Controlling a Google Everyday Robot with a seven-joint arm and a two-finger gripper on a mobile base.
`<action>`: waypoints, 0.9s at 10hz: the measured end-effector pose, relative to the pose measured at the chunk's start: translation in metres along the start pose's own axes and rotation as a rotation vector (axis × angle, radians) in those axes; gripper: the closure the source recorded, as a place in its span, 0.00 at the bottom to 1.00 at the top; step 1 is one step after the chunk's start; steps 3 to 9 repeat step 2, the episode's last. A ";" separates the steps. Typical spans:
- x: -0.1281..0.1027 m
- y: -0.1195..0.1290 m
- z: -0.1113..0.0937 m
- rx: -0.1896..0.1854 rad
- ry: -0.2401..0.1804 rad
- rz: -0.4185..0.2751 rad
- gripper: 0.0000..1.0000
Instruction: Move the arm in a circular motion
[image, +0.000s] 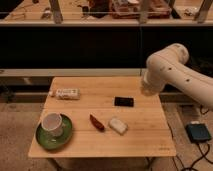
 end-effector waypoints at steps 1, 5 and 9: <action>-0.007 0.031 0.001 -0.028 -0.011 0.051 1.00; -0.020 0.060 0.001 -0.050 -0.027 0.102 1.00; -0.020 0.060 0.001 -0.050 -0.027 0.102 1.00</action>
